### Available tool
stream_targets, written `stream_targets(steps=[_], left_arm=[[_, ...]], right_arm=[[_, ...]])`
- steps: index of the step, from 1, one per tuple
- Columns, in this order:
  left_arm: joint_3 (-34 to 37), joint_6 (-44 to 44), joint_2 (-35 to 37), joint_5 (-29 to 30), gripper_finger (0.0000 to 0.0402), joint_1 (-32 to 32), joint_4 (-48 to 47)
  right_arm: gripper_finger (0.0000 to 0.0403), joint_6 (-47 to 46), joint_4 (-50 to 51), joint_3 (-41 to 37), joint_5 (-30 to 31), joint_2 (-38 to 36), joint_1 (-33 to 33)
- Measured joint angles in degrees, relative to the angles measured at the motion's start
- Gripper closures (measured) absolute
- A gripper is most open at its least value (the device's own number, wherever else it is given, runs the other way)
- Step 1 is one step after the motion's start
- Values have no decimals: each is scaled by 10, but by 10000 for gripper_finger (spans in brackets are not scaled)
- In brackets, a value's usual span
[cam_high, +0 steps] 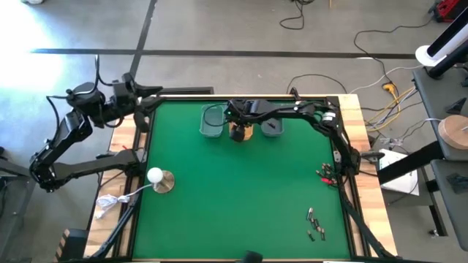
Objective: Sort batteries
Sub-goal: Put the silver battery into the yellow bin, then put the small brown battery into the gray bin
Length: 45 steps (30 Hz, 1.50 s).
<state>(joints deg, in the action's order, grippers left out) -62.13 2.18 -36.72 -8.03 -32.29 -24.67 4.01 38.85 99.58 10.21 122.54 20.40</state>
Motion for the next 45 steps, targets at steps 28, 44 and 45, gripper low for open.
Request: stream_targets(steps=[28,44,45], left_arm=[[0,45,-40,-16,244,0,96],[0,11,-27,-16,244,0,70],[0,6,-27,-16,244,0,69]], right_arm=[[170,-349,373,-478,-174,-559,-156],[242,-316,241,-660,-177,-587,-178],[244,-318,235,-668,-177,-587,-178]])
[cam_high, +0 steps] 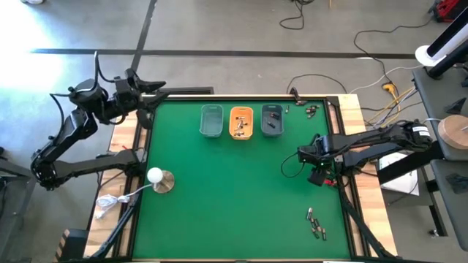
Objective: Sort batteries
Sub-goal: Put the small brown battery into the gray bin
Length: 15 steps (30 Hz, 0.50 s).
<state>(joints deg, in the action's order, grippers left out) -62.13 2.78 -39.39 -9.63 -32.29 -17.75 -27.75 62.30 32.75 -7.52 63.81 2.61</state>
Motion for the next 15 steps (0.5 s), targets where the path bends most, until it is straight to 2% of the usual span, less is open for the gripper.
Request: stream_targets(steps=[7,15], left_arm=[[0,-3,-10,0,244,0,9],[0,-3,-32,0,244,0,23]], right_arm=[[261,-18,-40,-28,-4,1,0],[293,-105,-85,-59,-4,9,0]])
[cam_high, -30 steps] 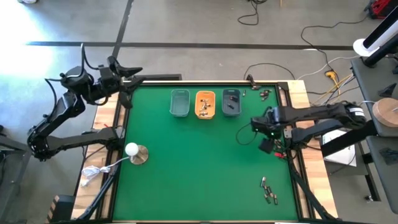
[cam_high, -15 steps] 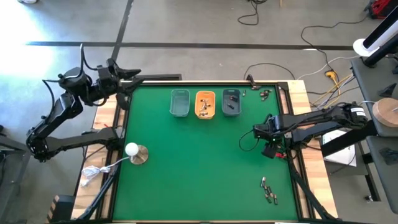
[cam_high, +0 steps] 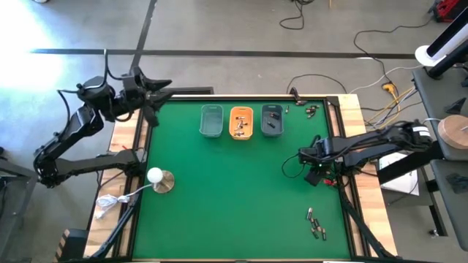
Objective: Sort batteries
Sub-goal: Put the small brown battery into the gray bin
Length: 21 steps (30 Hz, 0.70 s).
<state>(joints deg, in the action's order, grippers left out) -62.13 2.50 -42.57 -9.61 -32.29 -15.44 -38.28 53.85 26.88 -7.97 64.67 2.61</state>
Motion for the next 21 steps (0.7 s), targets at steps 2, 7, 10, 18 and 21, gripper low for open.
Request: stream_targets(steps=[2,7,10,18,21], left_arm=[[0,4,-3,0,244,0,0],[0,20,-4,0,244,0,0],[0,37,0,1,244,-1,-4],[0,75,6,2,244,-7,-9],[0,75,7,3,244,-11,-8]], right_arm=[[303,-12,-2,-6,0,7,0],[331,-17,-3,-7,2,19,0],[349,-18,0,8,2,21,0],[379,-6,-1,106,9,35,0],[378,22,1,181,51,54,4]])
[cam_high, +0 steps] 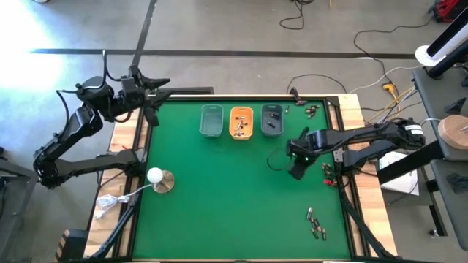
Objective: Sort batteries
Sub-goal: Put the small brown battery into the gray bin
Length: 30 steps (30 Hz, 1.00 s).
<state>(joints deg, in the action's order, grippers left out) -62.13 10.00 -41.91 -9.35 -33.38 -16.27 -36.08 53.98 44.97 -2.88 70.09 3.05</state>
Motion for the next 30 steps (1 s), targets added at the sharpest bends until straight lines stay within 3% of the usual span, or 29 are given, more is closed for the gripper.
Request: stream_targets(steps=[7,16,22,30], left_arm=[[-9,-6,-4,4,244,0,13],[-98,-17,-1,4,244,0,-53],[-124,-43,19,4,244,0,-126],[-101,-56,51,41,244,0,-160]], right_arm=[[378,153,23,191,116,92,50],[378,393,27,403,119,250,143],[378,512,27,434,69,329,207],[378,544,30,430,-14,406,238]])
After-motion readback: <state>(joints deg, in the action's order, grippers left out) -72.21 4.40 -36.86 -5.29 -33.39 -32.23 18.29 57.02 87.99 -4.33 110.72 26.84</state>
